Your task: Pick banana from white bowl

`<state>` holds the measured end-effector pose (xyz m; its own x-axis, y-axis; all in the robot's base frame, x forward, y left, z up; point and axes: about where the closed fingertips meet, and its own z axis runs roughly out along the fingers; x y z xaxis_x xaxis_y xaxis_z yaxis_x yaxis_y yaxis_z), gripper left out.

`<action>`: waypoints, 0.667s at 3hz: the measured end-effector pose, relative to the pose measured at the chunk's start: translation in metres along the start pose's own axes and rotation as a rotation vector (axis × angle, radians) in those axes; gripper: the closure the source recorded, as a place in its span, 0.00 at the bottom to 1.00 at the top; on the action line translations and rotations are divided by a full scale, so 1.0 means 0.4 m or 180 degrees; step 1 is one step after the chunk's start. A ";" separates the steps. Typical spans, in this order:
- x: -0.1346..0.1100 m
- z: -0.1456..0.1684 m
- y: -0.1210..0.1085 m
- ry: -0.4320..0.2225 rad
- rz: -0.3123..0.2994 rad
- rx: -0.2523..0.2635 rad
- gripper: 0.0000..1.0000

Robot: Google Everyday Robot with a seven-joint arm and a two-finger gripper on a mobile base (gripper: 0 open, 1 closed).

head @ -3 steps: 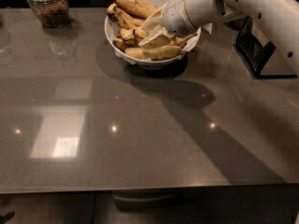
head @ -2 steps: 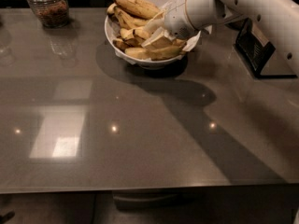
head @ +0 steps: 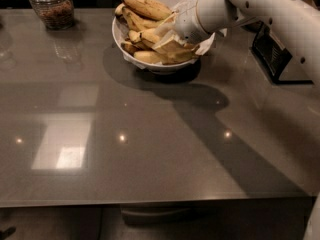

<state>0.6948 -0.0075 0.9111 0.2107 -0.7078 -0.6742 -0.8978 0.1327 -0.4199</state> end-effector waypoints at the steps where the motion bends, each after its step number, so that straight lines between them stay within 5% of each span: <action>1: -0.002 0.000 0.000 -0.0001 0.0006 0.0003 0.85; 2: -0.051 -0.023 0.004 -0.0079 -0.0016 -0.0007 1.00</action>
Offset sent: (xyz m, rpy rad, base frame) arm -0.0210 0.0120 0.0445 0.0433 -0.0181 0.0271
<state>0.6853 0.0007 0.9297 0.2249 -0.6910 -0.6869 -0.8975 0.1276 -0.4221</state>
